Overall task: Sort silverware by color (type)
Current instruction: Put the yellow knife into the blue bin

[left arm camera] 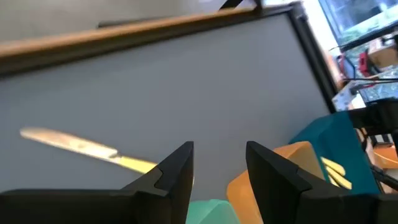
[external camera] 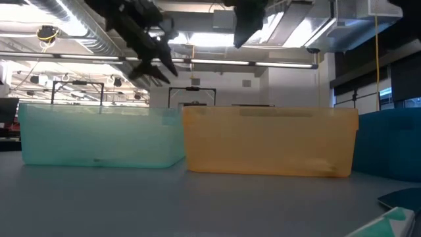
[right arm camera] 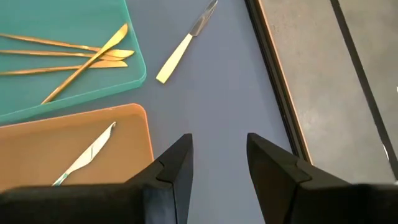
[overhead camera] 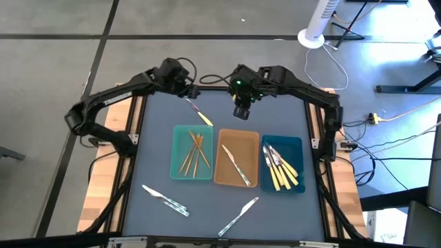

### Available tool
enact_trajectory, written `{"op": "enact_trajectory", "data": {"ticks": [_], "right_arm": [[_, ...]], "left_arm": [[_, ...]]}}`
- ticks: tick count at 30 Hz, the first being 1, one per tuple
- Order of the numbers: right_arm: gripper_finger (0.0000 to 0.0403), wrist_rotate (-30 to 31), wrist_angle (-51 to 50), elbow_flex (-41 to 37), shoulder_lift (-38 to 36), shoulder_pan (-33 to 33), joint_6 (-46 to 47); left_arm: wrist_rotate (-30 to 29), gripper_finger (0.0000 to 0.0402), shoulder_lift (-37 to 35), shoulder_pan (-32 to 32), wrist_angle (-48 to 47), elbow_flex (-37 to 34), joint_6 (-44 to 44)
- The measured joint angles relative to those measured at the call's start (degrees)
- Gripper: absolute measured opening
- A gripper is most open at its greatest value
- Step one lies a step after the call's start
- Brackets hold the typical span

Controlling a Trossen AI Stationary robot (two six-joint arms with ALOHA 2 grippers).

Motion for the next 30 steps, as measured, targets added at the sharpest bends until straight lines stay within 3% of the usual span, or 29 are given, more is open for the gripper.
{"op": "enact_trajectory", "data": {"ticks": [17, 23, 30], "right_arm": [[0.0138, -0.04, 29.41, -44.41, -27.31, -0.02, 2.94], [0.0138, -0.13, 36.10, -53.83, -32.13, 0.00, 3.18], [0.0138, -0.85, 42.33, -58.43, -32.81, -0.02, 3.12]], "left_arm": [[9.38, 0.0141, 15.63, 2.26, -0.17, -0.01, -10.70], [9.38, 0.0141, 16.80, 2.26, -3.64, -0.02, -15.47], [7.84, 0.0141, 16.80, 2.26, -4.04, -0.02, -19.38]]}}
